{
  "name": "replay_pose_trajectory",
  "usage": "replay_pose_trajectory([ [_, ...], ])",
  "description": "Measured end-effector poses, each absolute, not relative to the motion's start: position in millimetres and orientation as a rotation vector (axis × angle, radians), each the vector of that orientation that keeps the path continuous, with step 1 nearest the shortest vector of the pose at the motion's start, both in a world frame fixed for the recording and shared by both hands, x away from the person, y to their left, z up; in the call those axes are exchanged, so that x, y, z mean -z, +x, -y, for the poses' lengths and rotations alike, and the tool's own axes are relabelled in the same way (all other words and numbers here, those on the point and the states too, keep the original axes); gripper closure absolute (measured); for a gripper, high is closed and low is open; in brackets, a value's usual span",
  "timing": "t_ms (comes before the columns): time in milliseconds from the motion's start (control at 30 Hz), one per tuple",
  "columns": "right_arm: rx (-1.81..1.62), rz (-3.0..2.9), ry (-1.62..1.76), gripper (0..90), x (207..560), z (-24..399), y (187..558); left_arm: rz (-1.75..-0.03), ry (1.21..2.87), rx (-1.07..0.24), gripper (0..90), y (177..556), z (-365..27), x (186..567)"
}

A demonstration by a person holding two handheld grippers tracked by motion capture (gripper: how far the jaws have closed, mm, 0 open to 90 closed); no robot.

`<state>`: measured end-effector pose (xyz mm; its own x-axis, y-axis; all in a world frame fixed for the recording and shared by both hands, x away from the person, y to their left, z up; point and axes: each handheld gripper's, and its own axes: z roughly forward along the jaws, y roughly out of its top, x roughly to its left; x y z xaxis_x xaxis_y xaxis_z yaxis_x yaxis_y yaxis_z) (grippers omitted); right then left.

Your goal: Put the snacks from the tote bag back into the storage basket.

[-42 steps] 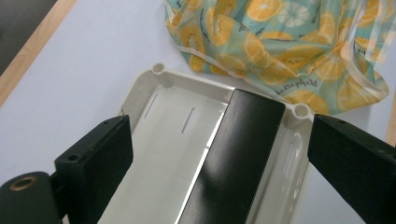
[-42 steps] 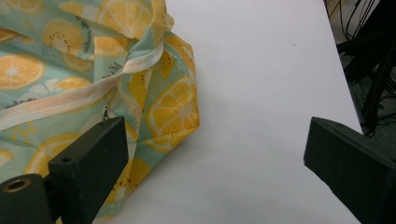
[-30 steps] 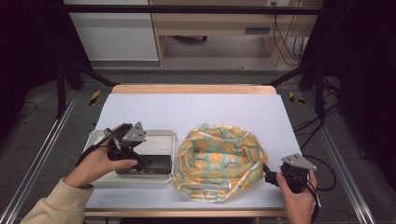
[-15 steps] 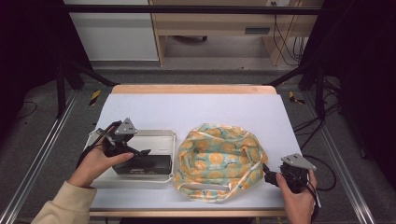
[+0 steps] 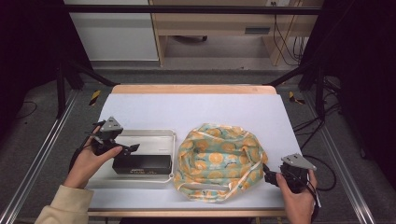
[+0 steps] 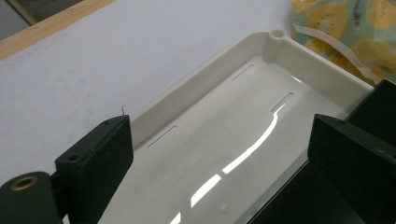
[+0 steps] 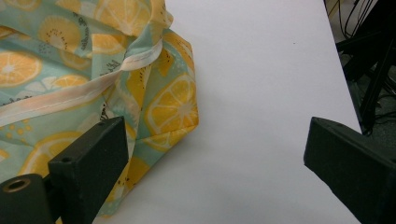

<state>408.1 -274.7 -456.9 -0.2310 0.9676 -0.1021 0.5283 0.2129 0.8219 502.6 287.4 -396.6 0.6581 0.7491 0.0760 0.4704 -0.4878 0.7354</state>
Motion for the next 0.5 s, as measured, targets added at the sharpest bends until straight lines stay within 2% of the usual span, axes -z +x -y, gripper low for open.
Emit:
replay_pose_trajectory([
  [333, -0.881, -1.869, 1.364, 6.8, 456.9, 272.5, 408.7, -1.173, 2.004, -0.658, 7.4, 498.2, -331.9, 404.3],
  [500, -0.883, -1.870, 1.363, 6.9, 456.7, 272.5, 409.1, -1.266, 1.884, -0.681, 8.0, 496.8, -354.8, 406.5],
])
